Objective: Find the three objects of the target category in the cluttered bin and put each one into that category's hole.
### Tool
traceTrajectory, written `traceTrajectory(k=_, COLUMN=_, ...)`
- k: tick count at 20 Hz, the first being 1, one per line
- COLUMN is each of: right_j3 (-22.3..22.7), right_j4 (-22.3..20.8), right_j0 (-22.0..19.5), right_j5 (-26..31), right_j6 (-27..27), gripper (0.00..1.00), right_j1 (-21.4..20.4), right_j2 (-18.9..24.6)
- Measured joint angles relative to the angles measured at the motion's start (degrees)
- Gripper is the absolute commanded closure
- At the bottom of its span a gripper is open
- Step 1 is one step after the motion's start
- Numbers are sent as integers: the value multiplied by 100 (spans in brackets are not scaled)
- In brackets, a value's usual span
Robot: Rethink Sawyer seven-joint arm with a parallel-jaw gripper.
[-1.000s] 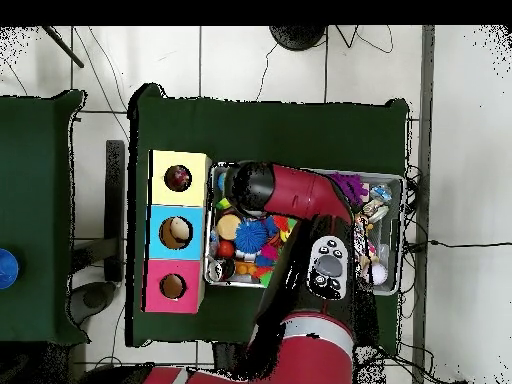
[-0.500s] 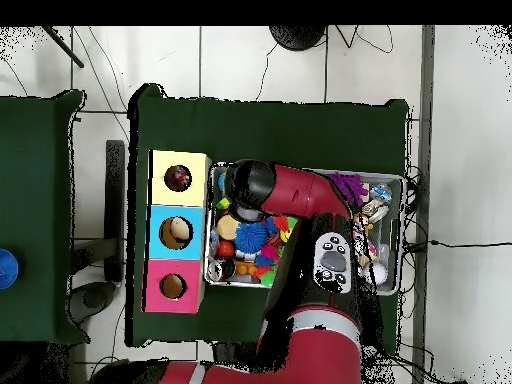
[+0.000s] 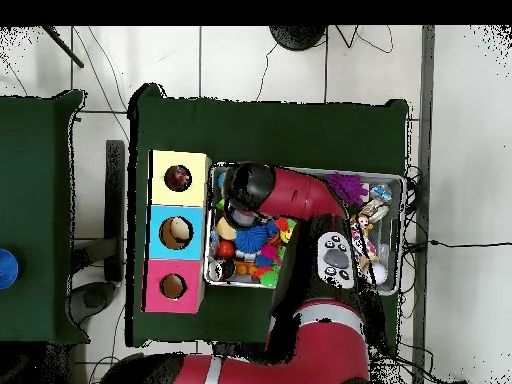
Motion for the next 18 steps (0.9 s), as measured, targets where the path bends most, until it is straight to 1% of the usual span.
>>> traceTrajectory(k=11, right_j3=111, right_j4=0, right_j0=-209, right_j5=-142, right_j6=0, gripper=0, right_j1=238, right_j2=345)
traceTrajectory(k=18, right_j3=123, right_j4=1, right_j0=-214, right_j5=-425, right_j6=0, gripper=0, right_j1=384, right_j2=368)
